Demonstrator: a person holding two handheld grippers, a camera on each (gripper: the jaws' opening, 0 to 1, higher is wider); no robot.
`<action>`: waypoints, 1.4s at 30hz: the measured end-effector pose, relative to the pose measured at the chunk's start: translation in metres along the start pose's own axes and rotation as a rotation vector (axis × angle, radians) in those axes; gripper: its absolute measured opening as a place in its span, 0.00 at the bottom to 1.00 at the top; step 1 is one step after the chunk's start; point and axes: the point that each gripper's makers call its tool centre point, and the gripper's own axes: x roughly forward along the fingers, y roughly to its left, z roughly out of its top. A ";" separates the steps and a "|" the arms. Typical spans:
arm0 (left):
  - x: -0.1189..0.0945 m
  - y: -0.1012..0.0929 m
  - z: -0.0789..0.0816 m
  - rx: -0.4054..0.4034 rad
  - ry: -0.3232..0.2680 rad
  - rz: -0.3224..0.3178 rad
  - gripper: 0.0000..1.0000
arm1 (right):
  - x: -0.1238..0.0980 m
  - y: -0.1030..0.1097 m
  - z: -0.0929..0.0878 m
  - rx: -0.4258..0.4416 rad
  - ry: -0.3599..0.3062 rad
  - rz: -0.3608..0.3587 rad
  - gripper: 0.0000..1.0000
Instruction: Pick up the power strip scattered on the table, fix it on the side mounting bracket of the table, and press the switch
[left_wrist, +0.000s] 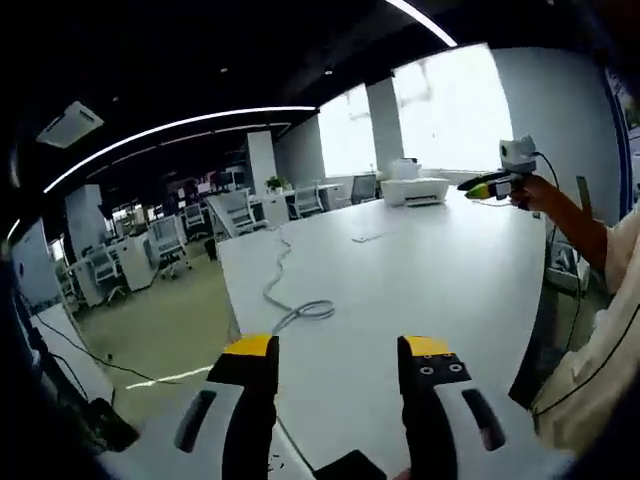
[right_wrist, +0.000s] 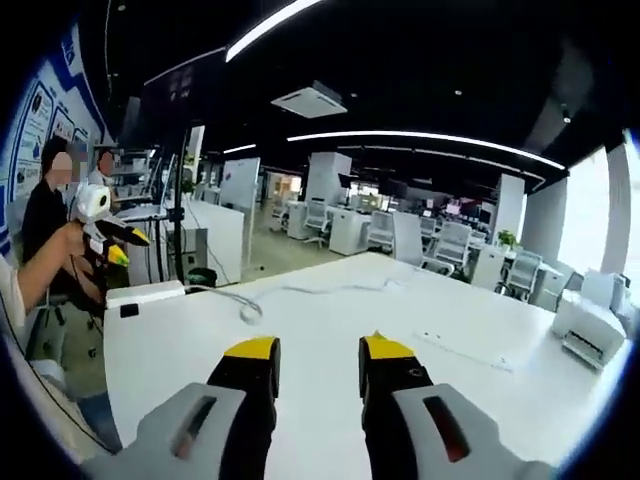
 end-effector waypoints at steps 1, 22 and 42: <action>0.001 -0.001 0.006 -0.004 -0.023 0.011 0.52 | -0.003 -0.004 -0.001 -0.002 -0.003 -0.016 0.29; -0.004 0.001 0.047 0.043 -0.298 0.278 0.59 | -0.060 -0.040 -0.023 0.075 -0.159 -0.126 0.36; 0.024 -0.016 0.011 0.047 -0.342 0.360 0.66 | -0.084 -0.060 -0.047 0.176 -0.295 -0.225 0.50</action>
